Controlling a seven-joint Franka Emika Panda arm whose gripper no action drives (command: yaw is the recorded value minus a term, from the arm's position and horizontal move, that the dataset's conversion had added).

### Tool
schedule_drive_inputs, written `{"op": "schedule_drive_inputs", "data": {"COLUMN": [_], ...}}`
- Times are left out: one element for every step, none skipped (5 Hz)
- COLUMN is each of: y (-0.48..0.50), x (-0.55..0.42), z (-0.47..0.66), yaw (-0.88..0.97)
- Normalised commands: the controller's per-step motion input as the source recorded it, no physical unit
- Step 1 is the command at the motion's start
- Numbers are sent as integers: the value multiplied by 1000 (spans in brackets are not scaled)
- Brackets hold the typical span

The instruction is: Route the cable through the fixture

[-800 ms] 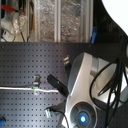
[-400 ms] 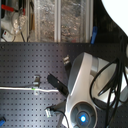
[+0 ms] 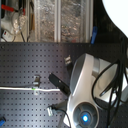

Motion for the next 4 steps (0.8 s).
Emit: {"op": "schedule_drive_inputs", "data": {"y": [20, 1, 6, -34], "x": [-59, 3, 4, -246], "z": [349, 236, 43, 331], "yaw": [363, 80, 97, 89]}}
